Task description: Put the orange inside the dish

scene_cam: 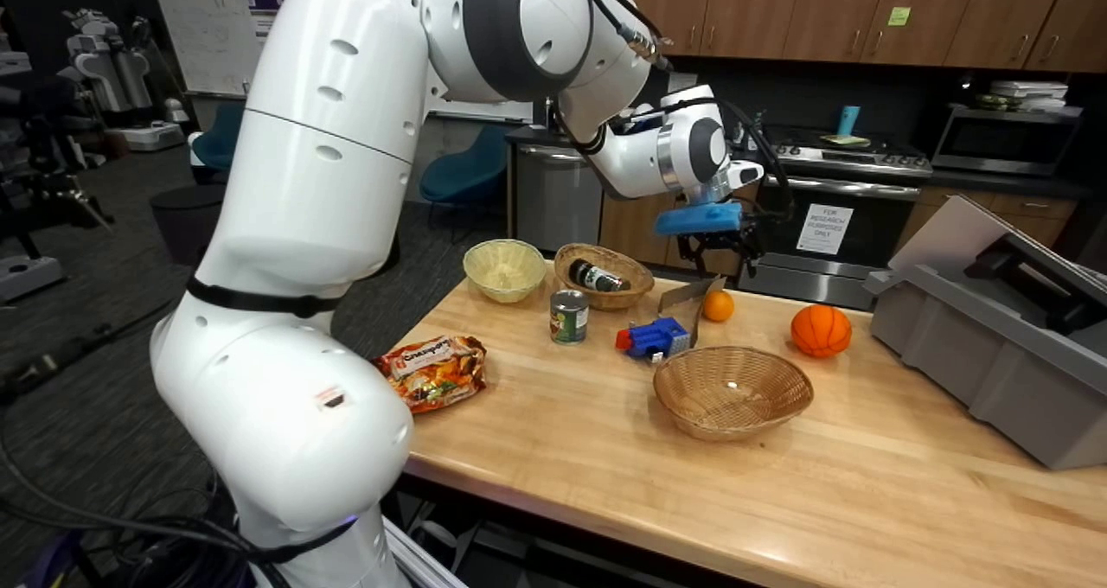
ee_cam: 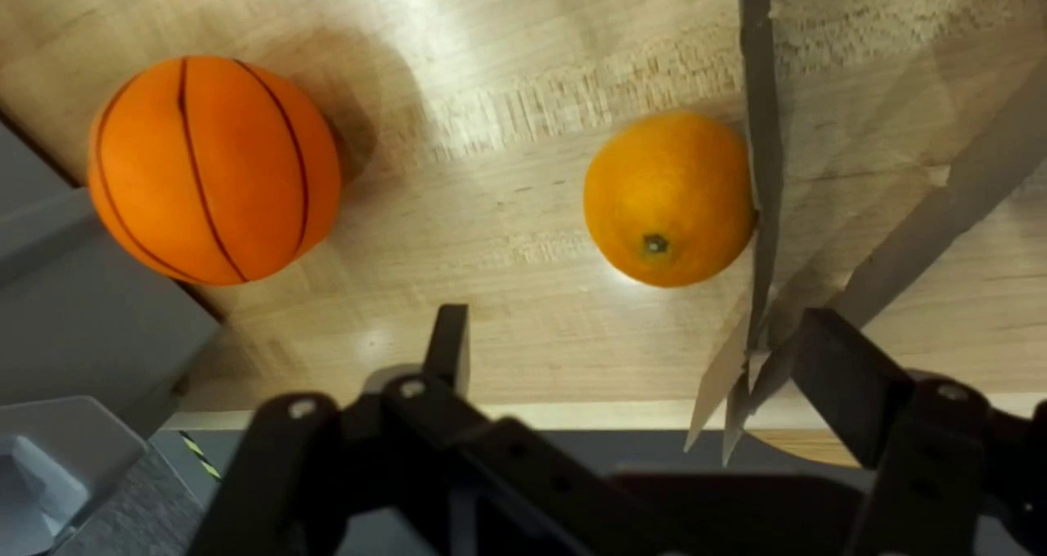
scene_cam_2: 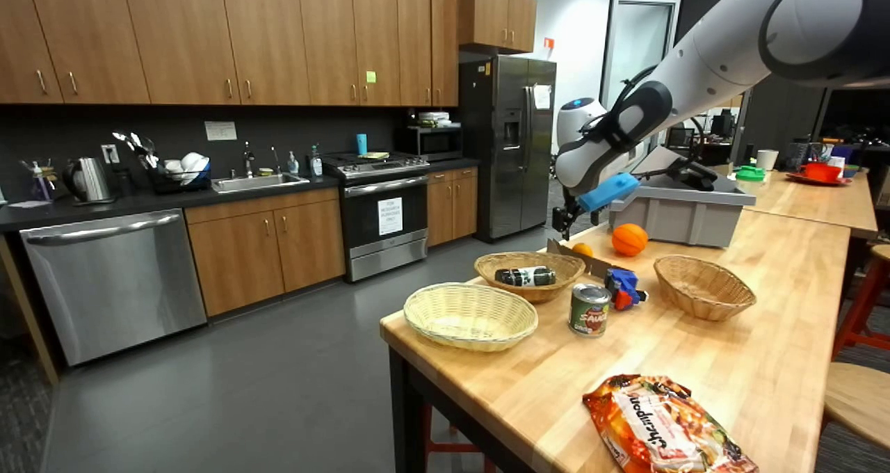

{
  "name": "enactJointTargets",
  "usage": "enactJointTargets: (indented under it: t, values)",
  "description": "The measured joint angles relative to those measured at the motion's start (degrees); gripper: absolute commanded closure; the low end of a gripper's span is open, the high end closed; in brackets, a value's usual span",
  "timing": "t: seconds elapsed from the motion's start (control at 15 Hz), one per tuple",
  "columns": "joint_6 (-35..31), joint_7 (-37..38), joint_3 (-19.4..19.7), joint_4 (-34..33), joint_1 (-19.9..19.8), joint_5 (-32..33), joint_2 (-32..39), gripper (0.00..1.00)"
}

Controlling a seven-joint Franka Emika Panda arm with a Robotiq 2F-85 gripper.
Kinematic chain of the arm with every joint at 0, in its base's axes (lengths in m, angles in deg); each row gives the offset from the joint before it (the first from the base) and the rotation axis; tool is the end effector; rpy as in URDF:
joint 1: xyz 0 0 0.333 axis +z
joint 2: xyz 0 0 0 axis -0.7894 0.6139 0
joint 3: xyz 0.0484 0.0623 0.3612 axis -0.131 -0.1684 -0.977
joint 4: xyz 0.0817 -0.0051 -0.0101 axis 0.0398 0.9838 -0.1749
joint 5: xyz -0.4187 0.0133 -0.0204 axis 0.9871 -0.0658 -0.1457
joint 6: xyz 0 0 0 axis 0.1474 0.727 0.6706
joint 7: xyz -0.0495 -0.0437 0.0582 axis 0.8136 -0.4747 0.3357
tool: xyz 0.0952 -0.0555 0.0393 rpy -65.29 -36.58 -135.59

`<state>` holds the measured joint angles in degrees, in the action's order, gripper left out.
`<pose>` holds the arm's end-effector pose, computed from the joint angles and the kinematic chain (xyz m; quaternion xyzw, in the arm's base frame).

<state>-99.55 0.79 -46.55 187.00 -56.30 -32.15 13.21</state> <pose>0.7188 -0.1528 0.3817 0.9784 -0.0327 0.1086 0.1730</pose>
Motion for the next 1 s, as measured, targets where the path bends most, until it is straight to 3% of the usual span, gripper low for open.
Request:
enactJointTargets:
  t: [0.4, 1.0]
  values:
    - [3.3, -5.7, -0.9, 0.2, -0.6, -6.7, -0.1, 0.00]
    - [8.8, -6.6, -1.1, -0.3, -0.7, -7.5, -0.1, 0.00]
